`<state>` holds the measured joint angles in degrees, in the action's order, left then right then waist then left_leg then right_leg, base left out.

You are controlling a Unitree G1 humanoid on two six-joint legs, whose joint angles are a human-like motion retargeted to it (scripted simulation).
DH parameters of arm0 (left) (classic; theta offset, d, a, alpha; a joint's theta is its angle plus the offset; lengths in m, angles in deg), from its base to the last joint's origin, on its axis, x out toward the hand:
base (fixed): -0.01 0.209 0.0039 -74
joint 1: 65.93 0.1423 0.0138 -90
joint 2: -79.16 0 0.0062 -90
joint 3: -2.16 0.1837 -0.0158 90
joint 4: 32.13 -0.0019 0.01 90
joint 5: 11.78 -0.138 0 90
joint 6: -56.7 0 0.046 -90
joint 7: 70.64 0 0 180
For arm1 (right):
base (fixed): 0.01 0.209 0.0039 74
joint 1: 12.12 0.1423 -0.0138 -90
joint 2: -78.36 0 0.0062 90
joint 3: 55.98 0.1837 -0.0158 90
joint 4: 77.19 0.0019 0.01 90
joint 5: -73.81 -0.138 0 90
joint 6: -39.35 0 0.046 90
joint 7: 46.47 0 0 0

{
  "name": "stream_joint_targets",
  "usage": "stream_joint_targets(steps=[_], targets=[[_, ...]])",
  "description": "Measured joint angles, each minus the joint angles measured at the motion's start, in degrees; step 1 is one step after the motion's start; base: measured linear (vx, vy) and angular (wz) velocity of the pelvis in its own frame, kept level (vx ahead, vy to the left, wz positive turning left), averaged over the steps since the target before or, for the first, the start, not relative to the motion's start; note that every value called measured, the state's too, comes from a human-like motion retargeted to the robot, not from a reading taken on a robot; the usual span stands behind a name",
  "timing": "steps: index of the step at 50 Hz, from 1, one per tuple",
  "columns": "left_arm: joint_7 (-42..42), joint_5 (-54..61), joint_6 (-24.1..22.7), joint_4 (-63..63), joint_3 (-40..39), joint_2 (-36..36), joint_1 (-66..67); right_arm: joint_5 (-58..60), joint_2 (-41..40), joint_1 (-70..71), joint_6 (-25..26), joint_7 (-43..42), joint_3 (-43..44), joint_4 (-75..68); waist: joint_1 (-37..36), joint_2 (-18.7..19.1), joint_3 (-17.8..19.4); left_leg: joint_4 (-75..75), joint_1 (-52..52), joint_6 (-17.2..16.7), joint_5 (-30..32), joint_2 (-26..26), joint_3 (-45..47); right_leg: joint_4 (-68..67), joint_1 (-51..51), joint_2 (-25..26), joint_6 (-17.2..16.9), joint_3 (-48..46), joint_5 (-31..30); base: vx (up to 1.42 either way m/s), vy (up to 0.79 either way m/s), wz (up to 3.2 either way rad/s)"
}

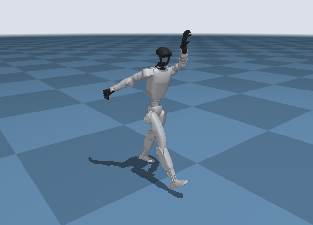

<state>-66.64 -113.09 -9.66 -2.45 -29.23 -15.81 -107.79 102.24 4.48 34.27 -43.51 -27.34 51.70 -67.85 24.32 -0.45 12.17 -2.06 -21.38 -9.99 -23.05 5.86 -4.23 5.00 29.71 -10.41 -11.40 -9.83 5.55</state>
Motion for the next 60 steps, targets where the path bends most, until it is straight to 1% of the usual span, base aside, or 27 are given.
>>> stream_joint_targets(steps=[2,4,8,10,11,14,17,20,21,22,23,24,25,26,27,28,30,33,35,38,40,42,45,50,53,56,60], targets=[[-0.3,1.2,1.2,1.3,-2.9,-1.1,-2.2,-2.1,-1.2,2.1,2.0,-3.1,3.3,-3.4,0.9,0.7,-0.8,2.5,-2.2,0.3,-5.4,0.7,-0.4,0.0,0.5,-1.7,0.6,0.7,0.2,1.12,-0.49,0.16],[-2.3,4.9,2.3,6.2,-6.8,-2.7,1.5,-10.3,-2.8,5.2,2.6,-6.4,5.4,-4.0,2.1,1.9,-3.3,4.8,-3.3,0.2,-5.5,2.0,-1.5,0.0,-0.5,-2.7,1.9,-0.8,-2.6,1.22,-0.58,0.29],[-6.5,11.7,-1.1,25.1,-19.4,-4.4,26.7,-29.0,-5.8,12.8,0.0,-5.9,5.1,-1.7,2.1,5.0,-10.6,11.3,-2.5,1.4,8.6,3.9,-3.9,-1.1,-4.2,-3.5,4.6,-10.2,-21.0,1.27,-0.71,0.19],[-5.4,9.2,-5.5,34.5,-24.1,-4.8,42.8,-36.8,-6.5,19.0,-2.0,-5.6,0.6,0.0,-0.5,7.3,-12.1,19.4,0.3,3.2,15.3,4.9,-3.4,-8.3,-3.9,-0.9,8.0,-9.4,-16.5,1.19,-0.77,-0.72],[-4.1,5.9,-8.3,37.9,-25.1,-5.5,50.6,-38.1,-6.7,23.2,-3.4,-6.0,-2.9,0.5,-2.2,8.0,-11.9,26.7,3.0,4.6,14.9,4.9,-2.7,-14.9,-2.9,0.3,8.7,-8.5,-11.9,1.14,-0.73,-1.15],[-2.0,-3.5,-14.8,43.8,-25.7,-9.1,71.6,-34.1,-6.8,38.3,-5.6,-10.9,-12.9,0.5,-7.7,8.7,-9.1,51.3,12.0,9.8,6.4,4.2,-0.6,-32.7,-1.4,2.4,7.5,-6.0,-0.7,1.12,-0.61,-1.14],[-0.6,-10.3,-15.9,41.9,-22.4,-14.7,89.4,-21.4,-6.2,55.5,-3.2,-20.6,-20.6,-1.4,-15.7,7.7,-7.3,69.6,21.7,14.6,-4.9,1.6,2.7,-41.2,-3.2,3.8,5.0,-2.7,7.2,1.1,-0.44,-1.12],[2.3,-11.7,-16.8,32.0,-16.9,-21.4,106.7,-9.7,-7.1,69.2,-0.6,-27.4,-28.1,-1.5,-26.4,3.6,-10.8,73.3,32.0,17.4,-8.8,-4.2,6.5,-36.3,-9.4,5.0,3.7,1.8,10.3,1.11,-0.34,-1.27],[3.1,-11.7,-16.1,26.5,-16.8,-22.8,112.9,-6.7,-8.2,73.0,-0.5,-28.6,-30.4,-0.8,-30.2,0.9,-12.2,69.7,34.8,17.8,-7.8,-6.4,8.2,-30.8,-12.9,4.6,3.4,3.4,8.4,1.12,-0.3,-1.2],[3.6,-11.7,-15.6,20.7,-17.0,-24.4,118.7,-3.4,-9.5,76.9,-0.6,-29.2,-32.9,-0.1,-33.5,-2.1,-13.5,65.3,37.5,18.5,-6.3,-8.7,9.8,-23.7,-17.5,4.9,4.1,11.0,7.1,1.11,-0.29,-0.82],[3.3,-11.7,-15.9,14.6,-17.6,-26.2,124.1,0.7,-11.2,80.5,-1.1,-28.7,-35.7,0.7,-35.8,-5.8,-14.8,59.5,40.1,19.5,-3.7,-11.2,11.1,-13.6,-24.4,6.8,6.9,30.6,6.7,0.55,-0.47,4.91],[2.9,-9.3,-17.0,11.1,-16.0,-27.5,126.1,2.5,-10.2,83.3,-2.1,-28.6,-36.7,1.8,-30.5,-7.8,-16.0,54.3,45.7,20.8,4.8,-21.4,-0.2,-8.5,-30.9,11.8,15.3,62.2,5.2,-0.37,-0.58,13.1],[2.4,-5.7,-18.4,9.1,-13.3,-28.5,126.6,3.1,-7.8,85.6,-3.4,-28.7,-36.7,3.1,-21.4,-8.9,-17.1,49.5,52.9,22.3,16.3,-35.4,-17.7,-6.1,-37.1,18.3,26.4,99.8,3.1,0.29,-1.22,3.95],[3.2,6.7,-13.0,-1.3,-27.3,-27.7,137.9,3.1,-12.2,88.1,-2.9,-28.4,-42.8,9.6,-38.2,-12.3,-14.1,36.3,42.0,19.8,12.0,-23.1,4.1,-3.5,-35.8,7.2,11.6,49.7,-13.2,1.44,-1.07,-7.67],[3.2,19.5,-9.6,-9.4,-39.0,-27.2,147.2,2.3,-15.1,90.9,-3.1,-28.1,-48.0,15.8,-50.3,-14.2,-11.7,25.1,33.8,17.7,10.1,-14.7,18.7,-1.4,-36.3,-0.1,1.7,15.2,-24.4,2.4,-0.88,-16.14],[1.8,33.0,-10.2,-13.0,-46.5,-27.3,152.5,-0.3,-15.3,93.9,-4.8,-27.9,-51.2,21.3,-52.8,-13.3,-10.3,18.1,30.9,16.1,13.1,-14.1,19.0,-0.4,-40.2,0.1,1.7,11.9,-25.6,1.77,-0.15,-7.39],[2.1,51.0,-13.7,-18.2,-55.9,-29.2,161.7,-2.2,-14.9,101.7,-7.6,-26.4,-56.0,31.1,-56.0,-10.8,-8.3,9.1,28.0,13.0,15.8,-12.2,18.6,0.0,-45.6,1.8,1.8,9.6,-28.9,1.19,-0.01,-1.22],[4.9,64.1,-18.0,-21.7,-61.2,-32.6,174.3,-5.7,-13.4,118.5,-10.4,-28.5,-63.1,43.9,-58.0,-7.8,-6.5,3.1,30.3,9.6,14.0,-9.6,20.0,0.0,-46.3,2.4,0.0,6.1,-17.0,1.08,0.05,-0.63],[6.4,64.7,-19.5,-21.9,-60.7,-35.6,182.3,-6.7,-12.8,132.1,-11.2,-31.7,-68.8,50.6,-58.9,-6.2,-5.3,0.8,33.7,8.4,12.0,-8.5,22.8,0.0,-43.7,1.8,-2.8,4.1,-9.9,0.99,0.08,-0.27],[7.4,53.8,-17.6,-20.2,-60.4,-40.5,190.9,-8.9,-13.0,152.3,-11.2,-36.3,-74.5,58.2,-59.5,-2.0,-3.0,-1.3,38.8,7.6,10.7,-6.3,26.2,-1.5,-45.1,2.9,-3.0,1.3,-1.0,0.94,0.13,0.21],[8.5,46.6,-14.9,-19.7,-62.9,-41.8,192.6,-10.3,-13.7,161.7,-11.7,-37.3,-74.3,63.0,-59.8,1.6,-2.1,-2.3,40.9,7.4,10.4,-4.2,28.2,-7.7,-46.7,5.1,-1.7,1.4,9.6,0.99,0.18,0.5],[10.8,44.8,-12.3,-20.0,-65.1,-40.9,190.6,-11.1,-15.4,164.7,-12.2,-36.5,-70.5,68.5,-60.4,3.3,-3.0,-2.9,42.1,7.1,9.8,-2.5,31.8,-13.4,-48.0,7.1,-1.6,0.3,15.9,1.08,0.15,0.45],[14.8,49.5,-12.3,-19.5,-64.1,-37.8,185.2,-13.2,-18.8,159.3,-14.4,-34.5,-62.7,80.9,-60.8,1.1,-6.3,-2.9,41.7,6.7,9.0,-2.7,36.7,-17.1,-50.9,7.9,-1.5,0.2,15.6,1.21,0.18,0.27],[12.2,49.5,-24.9,-19.0,-57.1,-32.4,174.1,-9.8,-27.5,135.7,-21.8,-22.9,-57.9,99.8,-62.9,-4.4,-12.9,-2.9,35.8,7.7,17.2,-4.6,33.9,-25.8,-53.4,7.2,-3.6,9.3,-3.4,1.27,0.24,-0.17],[7.9,44.8,-27.5,-18.1,-47.3,-29.0,160.4,-6.6,-28.3,121.8,-24.1,-14.3,-59.5,99.4,-62.6,-6.1,-14.1,-2.0,35.7,11.4,23.1,-3.2,28.6,-47.0,-41.9,10.8,-3.6,11.2,-12.3,0.93,0.04,0.6],[5.7,34.6,-22.7,-13.1,-36.4,-23.9,146.6,-6.9,-24.5,106.3,-21.4,-7.4,-62.2,91.6,-60.7,-7.2,-14.0,6.0,39.3,15.6,18.1,-9.2,23.2,-66.2,-27.9,4.6,-2.7,11.9,-5.3,0.76,0.47,1.54],[5.6,21.1,-16.0,2.4,-33.5,-20.3,134.3,-3.1,-19.4,92.6,-17.2,1.0,-63.7,77.7,-57.0,-3.9,-14.4,9.9,37.4,15.8,13.9,-14.0,14.7,-76.2,-15.1,0.2,5.7,10.3,1.1,0.66,0.29,1.96]])
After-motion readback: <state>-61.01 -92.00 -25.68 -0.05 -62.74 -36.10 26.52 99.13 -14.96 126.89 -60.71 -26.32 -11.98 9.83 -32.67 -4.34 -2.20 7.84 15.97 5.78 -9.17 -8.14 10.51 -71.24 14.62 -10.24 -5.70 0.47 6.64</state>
